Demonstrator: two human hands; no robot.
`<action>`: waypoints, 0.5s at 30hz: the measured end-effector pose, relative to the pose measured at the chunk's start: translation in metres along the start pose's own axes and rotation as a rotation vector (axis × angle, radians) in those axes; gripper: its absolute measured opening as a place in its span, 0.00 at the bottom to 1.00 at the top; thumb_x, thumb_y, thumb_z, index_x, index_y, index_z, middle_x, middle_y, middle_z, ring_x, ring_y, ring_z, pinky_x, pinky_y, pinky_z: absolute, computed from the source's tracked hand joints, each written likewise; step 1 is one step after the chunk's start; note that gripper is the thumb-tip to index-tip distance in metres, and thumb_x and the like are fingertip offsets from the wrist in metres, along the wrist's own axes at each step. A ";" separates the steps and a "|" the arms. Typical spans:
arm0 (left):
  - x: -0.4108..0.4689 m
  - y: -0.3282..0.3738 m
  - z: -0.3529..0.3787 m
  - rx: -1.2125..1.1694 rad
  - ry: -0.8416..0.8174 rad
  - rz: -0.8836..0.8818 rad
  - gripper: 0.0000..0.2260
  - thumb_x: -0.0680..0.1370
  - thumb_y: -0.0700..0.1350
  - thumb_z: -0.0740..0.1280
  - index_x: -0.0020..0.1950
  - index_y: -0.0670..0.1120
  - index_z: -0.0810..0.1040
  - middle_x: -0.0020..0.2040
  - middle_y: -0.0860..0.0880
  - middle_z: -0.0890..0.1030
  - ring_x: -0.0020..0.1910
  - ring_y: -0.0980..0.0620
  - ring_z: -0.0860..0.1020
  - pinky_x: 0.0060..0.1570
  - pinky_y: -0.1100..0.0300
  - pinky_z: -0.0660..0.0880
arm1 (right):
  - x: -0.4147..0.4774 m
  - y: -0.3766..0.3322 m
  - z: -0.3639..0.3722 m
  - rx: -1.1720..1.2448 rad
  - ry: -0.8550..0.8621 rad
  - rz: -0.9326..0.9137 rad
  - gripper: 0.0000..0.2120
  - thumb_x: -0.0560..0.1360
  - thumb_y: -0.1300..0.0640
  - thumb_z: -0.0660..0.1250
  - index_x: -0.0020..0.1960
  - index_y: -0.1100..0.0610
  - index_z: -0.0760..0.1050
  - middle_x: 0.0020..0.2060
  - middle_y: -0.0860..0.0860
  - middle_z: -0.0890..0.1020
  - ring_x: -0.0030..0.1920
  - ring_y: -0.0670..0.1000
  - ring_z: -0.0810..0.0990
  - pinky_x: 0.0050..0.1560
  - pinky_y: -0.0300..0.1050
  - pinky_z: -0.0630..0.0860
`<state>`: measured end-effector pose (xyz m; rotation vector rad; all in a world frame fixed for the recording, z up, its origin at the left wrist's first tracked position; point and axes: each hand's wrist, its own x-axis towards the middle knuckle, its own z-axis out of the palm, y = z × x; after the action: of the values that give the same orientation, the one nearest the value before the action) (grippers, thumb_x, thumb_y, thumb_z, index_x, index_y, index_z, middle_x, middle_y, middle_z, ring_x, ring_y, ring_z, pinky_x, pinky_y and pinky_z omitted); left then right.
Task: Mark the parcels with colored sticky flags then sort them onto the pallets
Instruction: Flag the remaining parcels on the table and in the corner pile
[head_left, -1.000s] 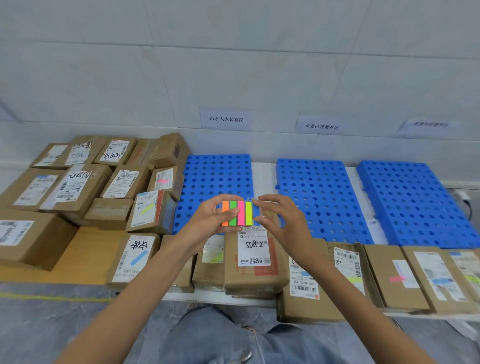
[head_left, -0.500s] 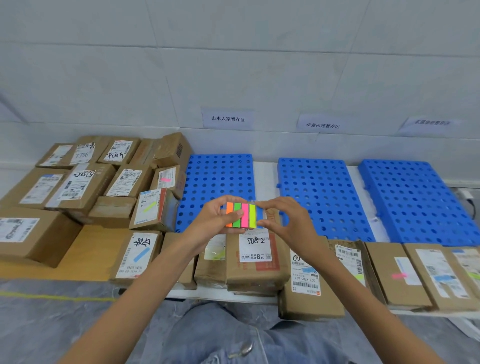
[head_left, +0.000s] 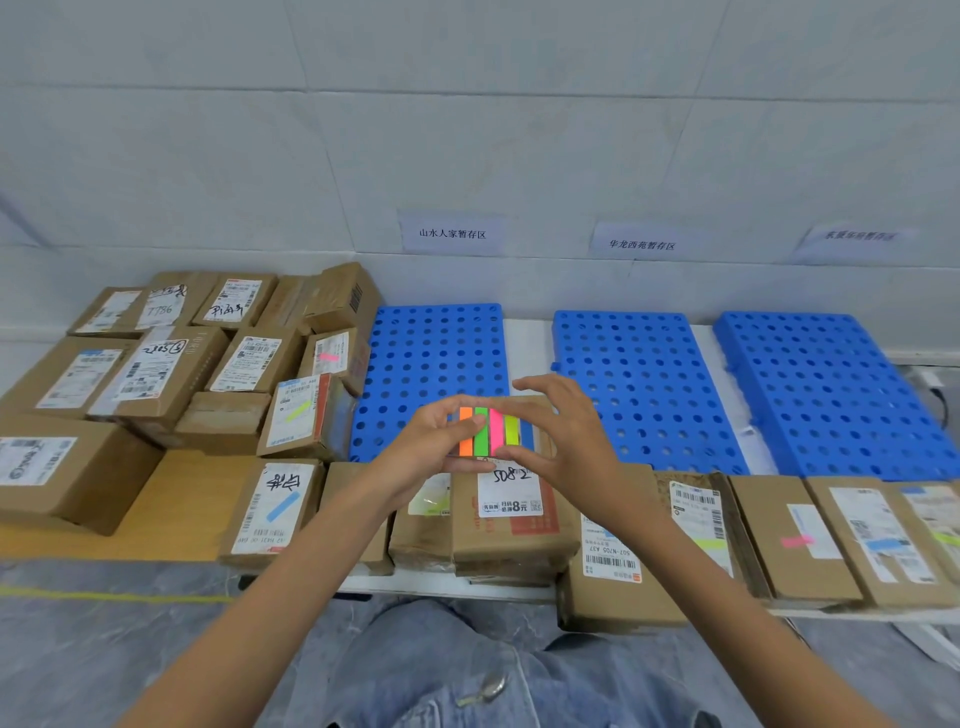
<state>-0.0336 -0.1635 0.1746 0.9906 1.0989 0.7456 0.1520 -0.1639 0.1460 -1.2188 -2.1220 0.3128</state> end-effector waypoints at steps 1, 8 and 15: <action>0.000 0.000 0.000 0.002 -0.005 0.002 0.08 0.80 0.41 0.62 0.58 0.45 0.76 0.48 0.45 0.83 0.45 0.49 0.83 0.47 0.55 0.81 | 0.001 0.000 0.001 -0.009 -0.002 -0.007 0.21 0.71 0.40 0.64 0.63 0.40 0.70 0.59 0.48 0.75 0.64 0.51 0.70 0.64 0.51 0.66; 0.000 -0.003 0.000 0.023 -0.004 -0.004 0.09 0.80 0.41 0.61 0.59 0.45 0.76 0.51 0.43 0.82 0.47 0.47 0.83 0.47 0.54 0.81 | 0.005 0.007 0.005 -0.080 -0.002 -0.067 0.19 0.69 0.39 0.65 0.55 0.48 0.78 0.55 0.48 0.78 0.60 0.54 0.73 0.62 0.56 0.68; 0.004 -0.003 0.003 0.039 0.008 -0.018 0.11 0.80 0.40 0.62 0.62 0.43 0.74 0.52 0.44 0.83 0.50 0.45 0.83 0.48 0.53 0.81 | 0.004 0.008 0.005 -0.218 0.060 -0.184 0.13 0.73 0.46 0.65 0.53 0.51 0.79 0.50 0.50 0.79 0.55 0.53 0.74 0.61 0.54 0.69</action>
<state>-0.0300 -0.1623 0.1708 1.0097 1.1318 0.7167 0.1526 -0.1557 0.1400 -1.1248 -2.2408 -0.0374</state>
